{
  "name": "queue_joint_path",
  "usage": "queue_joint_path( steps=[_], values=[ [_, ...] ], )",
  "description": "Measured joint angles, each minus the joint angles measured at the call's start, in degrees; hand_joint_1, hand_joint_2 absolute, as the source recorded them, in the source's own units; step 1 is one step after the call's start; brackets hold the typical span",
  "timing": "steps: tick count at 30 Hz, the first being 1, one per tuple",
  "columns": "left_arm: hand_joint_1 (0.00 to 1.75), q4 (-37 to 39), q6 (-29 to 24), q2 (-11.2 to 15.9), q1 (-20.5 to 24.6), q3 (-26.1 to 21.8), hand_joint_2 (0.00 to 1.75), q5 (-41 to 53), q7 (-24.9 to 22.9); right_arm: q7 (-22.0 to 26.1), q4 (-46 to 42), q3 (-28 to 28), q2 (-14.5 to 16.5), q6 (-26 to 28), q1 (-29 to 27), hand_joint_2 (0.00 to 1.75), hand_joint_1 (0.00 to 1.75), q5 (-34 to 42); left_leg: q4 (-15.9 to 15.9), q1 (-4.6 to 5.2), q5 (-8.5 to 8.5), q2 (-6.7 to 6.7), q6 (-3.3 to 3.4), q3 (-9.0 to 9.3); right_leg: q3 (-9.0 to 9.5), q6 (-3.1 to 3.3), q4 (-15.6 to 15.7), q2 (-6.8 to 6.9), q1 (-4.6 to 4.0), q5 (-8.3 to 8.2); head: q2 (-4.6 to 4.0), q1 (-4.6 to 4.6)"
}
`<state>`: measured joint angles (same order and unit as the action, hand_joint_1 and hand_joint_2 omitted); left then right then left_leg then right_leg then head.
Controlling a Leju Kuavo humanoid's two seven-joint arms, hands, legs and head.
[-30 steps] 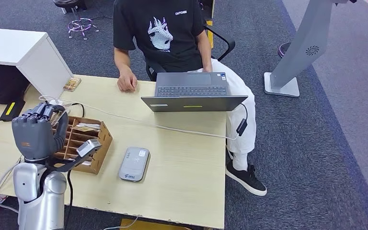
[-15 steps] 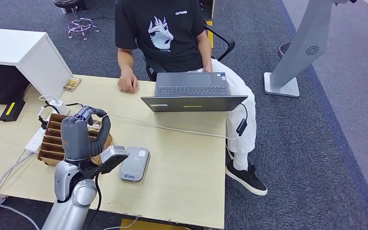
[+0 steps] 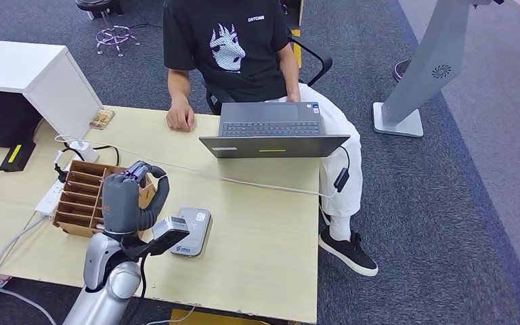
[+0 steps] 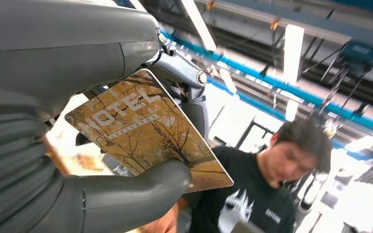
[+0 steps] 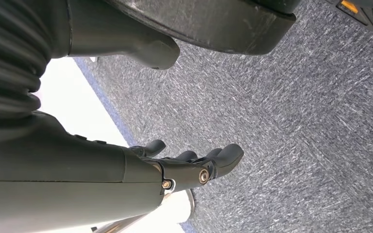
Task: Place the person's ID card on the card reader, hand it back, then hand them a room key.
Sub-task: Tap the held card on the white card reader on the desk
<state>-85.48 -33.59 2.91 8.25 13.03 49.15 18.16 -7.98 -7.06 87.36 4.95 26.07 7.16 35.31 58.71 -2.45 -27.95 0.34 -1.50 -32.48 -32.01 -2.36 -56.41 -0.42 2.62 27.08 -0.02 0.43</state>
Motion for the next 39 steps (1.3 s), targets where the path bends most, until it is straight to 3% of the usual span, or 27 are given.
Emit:
queue_joint_path(
  steps=[7, 21, 31, 39],
  values=[
    [1.75, 5.2, 1.7, 0.2, -1.6, -0.5, 1.75, -1.9, -0.3, 0.0, 0.0, 0.0, 0.1, 0.1, -0.2, 1.75, 0.0, 0.0, 0.0, 0.0, 0.0, 0.0, 0.0, -0.02, 0.0, 0.0, 0.0, 0.01, 0.0, 0.0, 0.0, -0.01],
    [1.75, 26.5, -0.5, -0.2, -1.3, -7.8, 1.75, -6.1, 3.0, 0.3, 0.0, 0.0, 0.1, 0.5, -0.3, 1.75, 0.0, 0.2, 0.0, 0.0, 0.0, 0.0, 0.0, -0.02, -0.01, 0.0, 0.0, -0.01, 0.0, 0.0, 0.0, -0.01],
    [1.75, 29.3, 0.1, -1.0, -1.0, -9.5, 1.75, -7.8, 6.6, 0.3, 0.0, 0.0, 0.1, 0.5, -0.2, 1.75, 0.0, 0.0, 0.0, 0.0, 0.02, -0.01, -0.02, 0.02, 0.02, 0.0, 0.0, 0.01, -0.01, 0.0, 0.0, 0.0],
    [1.75, 25.3, 0.4, -2.0, -1.1, -9.5, 1.75, -6.1, 6.0, 0.3, 0.0, 0.0, 0.1, 0.4, -0.2, 1.75, 0.0, 0.0, 0.0, 0.0, 0.04, -0.02, -0.03, 0.0, 0.02, 0.0, 0.0, 0.0, 0.0, -0.02, 0.0, 0.0]
  ],
)
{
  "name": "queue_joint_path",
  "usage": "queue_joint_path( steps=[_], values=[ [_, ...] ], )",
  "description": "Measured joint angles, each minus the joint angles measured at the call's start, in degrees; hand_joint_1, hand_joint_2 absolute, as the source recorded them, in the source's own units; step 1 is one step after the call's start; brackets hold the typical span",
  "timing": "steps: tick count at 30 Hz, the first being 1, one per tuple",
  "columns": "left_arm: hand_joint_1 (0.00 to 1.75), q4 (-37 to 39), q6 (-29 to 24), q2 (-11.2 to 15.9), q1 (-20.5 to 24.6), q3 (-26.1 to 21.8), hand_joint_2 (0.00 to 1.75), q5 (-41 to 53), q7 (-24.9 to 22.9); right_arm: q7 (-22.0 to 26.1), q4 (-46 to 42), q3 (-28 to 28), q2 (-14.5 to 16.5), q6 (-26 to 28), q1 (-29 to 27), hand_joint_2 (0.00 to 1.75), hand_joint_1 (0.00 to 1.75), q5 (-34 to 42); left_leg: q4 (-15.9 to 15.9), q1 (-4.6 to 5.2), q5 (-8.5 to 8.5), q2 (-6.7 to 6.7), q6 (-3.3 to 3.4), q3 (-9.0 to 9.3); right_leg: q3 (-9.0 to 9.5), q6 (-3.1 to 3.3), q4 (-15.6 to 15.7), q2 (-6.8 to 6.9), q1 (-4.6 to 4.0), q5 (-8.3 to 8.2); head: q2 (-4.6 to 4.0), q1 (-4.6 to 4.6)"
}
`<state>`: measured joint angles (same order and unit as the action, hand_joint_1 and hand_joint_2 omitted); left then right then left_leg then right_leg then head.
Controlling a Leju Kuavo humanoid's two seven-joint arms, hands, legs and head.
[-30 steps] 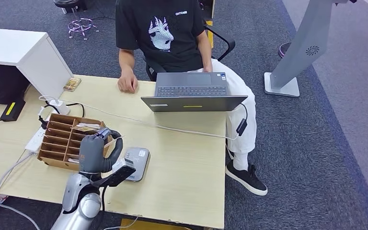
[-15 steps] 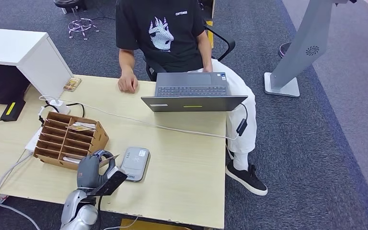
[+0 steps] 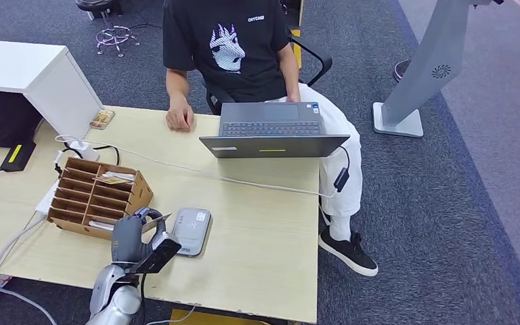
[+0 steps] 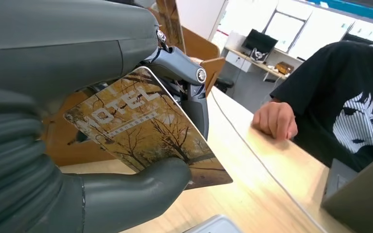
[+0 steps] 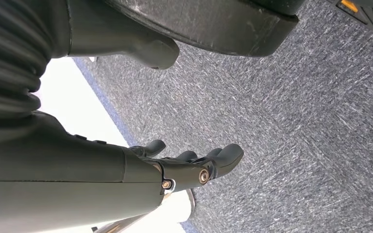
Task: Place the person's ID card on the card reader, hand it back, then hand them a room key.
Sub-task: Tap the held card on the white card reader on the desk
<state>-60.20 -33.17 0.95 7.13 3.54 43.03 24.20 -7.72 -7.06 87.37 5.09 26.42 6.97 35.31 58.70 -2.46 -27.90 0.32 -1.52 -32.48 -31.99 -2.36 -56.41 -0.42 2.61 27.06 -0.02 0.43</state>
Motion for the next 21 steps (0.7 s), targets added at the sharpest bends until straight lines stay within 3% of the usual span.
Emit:
queue_joint_path(
  steps=[8, 15, 21],
  values=[
    [1.75, -8.2, -0.9, -1.0, 0.0, 2.7, 1.75, 2.0, 2.7, -1.3, 0.0, 0.0, 0.2, -0.4, 0.3, 1.75, 0.0, -1.2, 0.0, 0.0, 0.0, -0.01, 0.0, -0.01, -0.03, 0.0, 0.0, 0.01, 0.0, 0.0, 0.0, 0.0],
    [1.75, -18.6, -1.1, -1.3, 0.9, 9.8, 1.75, 5.0, 0.7, -1.8, 0.0, 0.0, 0.4, -0.5, 1.0, 1.75, 0.0, -1.4, 0.0, 0.0, 0.0, 0.0, 0.0, 0.0, -0.02, -0.03, 0.0, -0.01, 0.0, -0.04, 0.0, 0.0],
    [1.75, -21.4, -0.5, -1.3, 1.5, 12.8, 1.75, 4.1, -0.5, -1.8, 0.0, 0.0, 0.4, -0.5, 1.1, 1.75, 0.0, -1.5, 0.0, -0.01, 0.0, 0.0, 0.0, 0.0, -0.03, -0.02, 0.0, -0.02, -0.01, -0.03, 0.0, -0.01]
  ],
)
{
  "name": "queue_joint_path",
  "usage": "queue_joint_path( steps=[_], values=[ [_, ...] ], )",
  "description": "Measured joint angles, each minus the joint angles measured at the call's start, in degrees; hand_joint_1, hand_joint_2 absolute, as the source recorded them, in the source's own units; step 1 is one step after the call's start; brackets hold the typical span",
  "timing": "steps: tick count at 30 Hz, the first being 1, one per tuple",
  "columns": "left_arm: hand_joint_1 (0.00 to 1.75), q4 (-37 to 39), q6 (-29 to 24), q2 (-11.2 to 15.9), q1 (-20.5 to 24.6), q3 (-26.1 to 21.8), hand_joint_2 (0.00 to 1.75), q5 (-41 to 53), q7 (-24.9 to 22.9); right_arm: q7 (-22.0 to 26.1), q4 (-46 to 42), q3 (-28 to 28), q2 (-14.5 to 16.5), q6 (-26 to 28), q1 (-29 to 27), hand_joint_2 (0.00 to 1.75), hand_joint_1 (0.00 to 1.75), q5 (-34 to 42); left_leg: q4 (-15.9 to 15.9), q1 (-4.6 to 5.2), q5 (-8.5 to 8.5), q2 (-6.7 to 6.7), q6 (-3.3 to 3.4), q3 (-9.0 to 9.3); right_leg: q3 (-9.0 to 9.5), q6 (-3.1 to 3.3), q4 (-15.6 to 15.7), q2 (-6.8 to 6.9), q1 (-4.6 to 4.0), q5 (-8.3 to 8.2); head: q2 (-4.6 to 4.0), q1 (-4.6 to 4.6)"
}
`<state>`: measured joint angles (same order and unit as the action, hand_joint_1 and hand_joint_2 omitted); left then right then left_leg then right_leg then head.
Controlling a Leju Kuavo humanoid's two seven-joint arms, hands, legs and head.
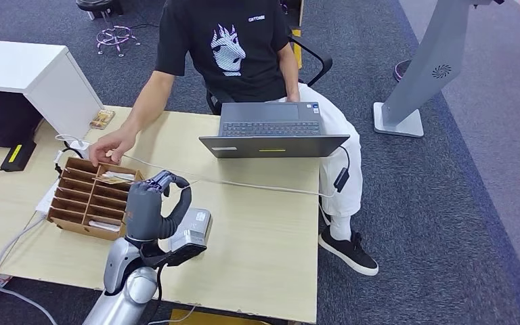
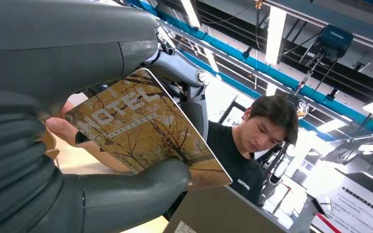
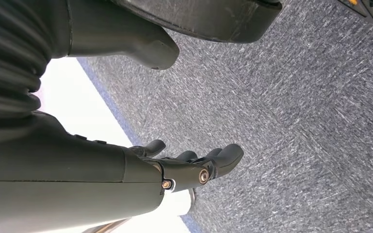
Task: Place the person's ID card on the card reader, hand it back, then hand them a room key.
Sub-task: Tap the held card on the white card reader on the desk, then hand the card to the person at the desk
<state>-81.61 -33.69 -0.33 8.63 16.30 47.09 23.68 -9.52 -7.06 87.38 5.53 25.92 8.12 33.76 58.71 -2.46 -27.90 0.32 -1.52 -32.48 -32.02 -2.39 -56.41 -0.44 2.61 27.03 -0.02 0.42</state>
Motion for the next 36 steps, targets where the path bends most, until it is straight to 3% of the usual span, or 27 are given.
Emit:
queue_joint_path(
  steps=[23, 36],
  values=[
    [1.75, 8.8, 3.6, 0.4, 1.4, 1.1, 1.75, -1.9, -4.4, 0.0, 0.0, 0.0, 0.0, 0.1, 0.1, 1.75, 0.0, -0.6, 0.0, 0.0, 0.0, 0.01, 0.0, -0.01, 0.0, 0.0, 0.0, -0.02, 0.0, 0.0, 0.0, 0.01],
    [1.75, 12.6, 3.5, 0.4, 2.3, 1.1, 1.75, -1.6, -4.5, 0.0, 0.0, 0.0, 0.0, 0.1, 0.1, 1.75, 0.0, -0.6, 0.0, 0.0, 0.0, 0.01, 0.0, -0.02, 0.0, 0.0, 0.0, -0.02, 0.0, 0.0, 0.0, 0.01]
  ],
)
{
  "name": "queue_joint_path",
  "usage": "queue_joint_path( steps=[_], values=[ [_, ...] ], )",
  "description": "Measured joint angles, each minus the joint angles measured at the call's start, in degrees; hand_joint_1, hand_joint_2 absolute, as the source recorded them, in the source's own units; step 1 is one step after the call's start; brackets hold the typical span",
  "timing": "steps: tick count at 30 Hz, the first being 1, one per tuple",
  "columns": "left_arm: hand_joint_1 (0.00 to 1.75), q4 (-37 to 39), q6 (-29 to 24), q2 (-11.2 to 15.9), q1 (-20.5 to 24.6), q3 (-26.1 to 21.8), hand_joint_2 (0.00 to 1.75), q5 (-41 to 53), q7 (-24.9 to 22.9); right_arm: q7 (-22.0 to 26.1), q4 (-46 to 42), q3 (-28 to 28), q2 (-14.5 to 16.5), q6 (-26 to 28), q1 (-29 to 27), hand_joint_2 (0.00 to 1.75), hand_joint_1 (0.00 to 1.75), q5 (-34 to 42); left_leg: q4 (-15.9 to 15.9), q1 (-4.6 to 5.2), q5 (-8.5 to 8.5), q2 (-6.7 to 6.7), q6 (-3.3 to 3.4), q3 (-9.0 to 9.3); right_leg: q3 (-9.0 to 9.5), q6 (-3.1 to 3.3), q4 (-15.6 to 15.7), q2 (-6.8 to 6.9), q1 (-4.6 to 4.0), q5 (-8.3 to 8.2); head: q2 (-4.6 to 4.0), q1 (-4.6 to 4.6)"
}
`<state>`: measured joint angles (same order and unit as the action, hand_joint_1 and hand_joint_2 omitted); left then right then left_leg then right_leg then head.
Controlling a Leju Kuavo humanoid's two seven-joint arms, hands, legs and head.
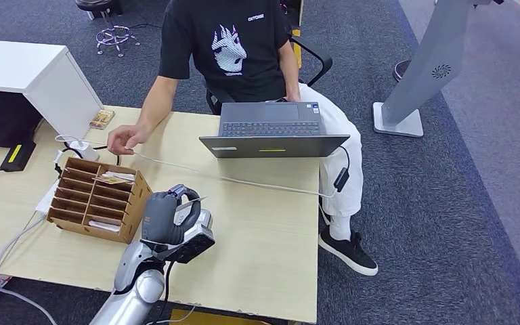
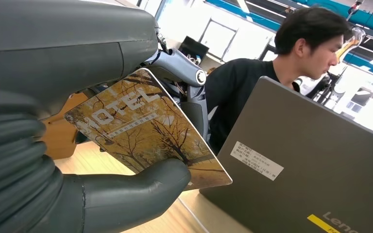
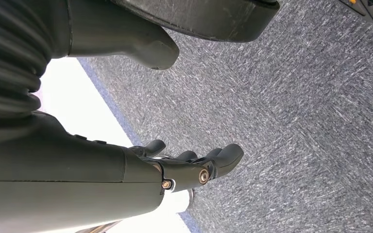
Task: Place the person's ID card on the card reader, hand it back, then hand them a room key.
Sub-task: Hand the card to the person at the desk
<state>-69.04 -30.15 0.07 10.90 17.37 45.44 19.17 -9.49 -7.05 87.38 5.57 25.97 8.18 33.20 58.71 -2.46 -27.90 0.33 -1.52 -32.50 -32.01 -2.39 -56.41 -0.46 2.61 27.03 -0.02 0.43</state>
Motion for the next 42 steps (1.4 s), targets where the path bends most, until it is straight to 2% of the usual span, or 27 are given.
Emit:
queue_joint_path(
  steps=[8, 18, 25, 42],
  values=[
    [1.75, 0.9, 0.1, 0.0, 0.3, 0.0, 1.75, 0.0, -0.1, 0.0, 0.0, 0.0, 0.0, 0.0, 0.0, 1.75, 0.0, -0.1, 0.0, 0.0, 0.0, 0.0, 0.0, 0.0, 0.0, 0.0, 0.0, 0.0, 0.0, 0.0, 0.0, 0.0],
    [1.75, 6.1, 0.9, -0.1, 1.2, -1.2, 1.75, -0.3, -0.3, 0.0, 0.0, 0.0, 0.0, -0.1, 0.1, 1.75, 0.0, -0.9, 0.0, 0.0, 0.0, 0.0, 0.0, 0.0, 0.0, 0.0, 0.0, 0.0, 0.0, 0.0, 0.0, -0.01],
    [1.75, 9.5, 4.0, -0.1, 1.8, -2.2, 1.75, 0.8, -3.8, -0.1, 0.0, 0.0, 0.0, -0.1, 0.1, 1.75, 0.0, -0.9, 0.0, 0.0, 0.0, 0.0, 0.0, 0.0, 0.0, 0.0, 0.0, 0.0, 0.0, 0.0, 0.0, 0.01],
    [1.75, 13.9, 3.8, -0.2, 2.4, -4.2, 1.75, 0.3, -3.9, -0.3, 0.0, 0.0, 0.1, -0.1, 0.3, 1.75, 0.0, -1.0, 0.0, 0.0, 0.01, 0.0, 0.0, 0.02, 0.02, 0.0, 0.0, 0.0, 0.0, 0.0, 0.0, -0.01]
  ],
)
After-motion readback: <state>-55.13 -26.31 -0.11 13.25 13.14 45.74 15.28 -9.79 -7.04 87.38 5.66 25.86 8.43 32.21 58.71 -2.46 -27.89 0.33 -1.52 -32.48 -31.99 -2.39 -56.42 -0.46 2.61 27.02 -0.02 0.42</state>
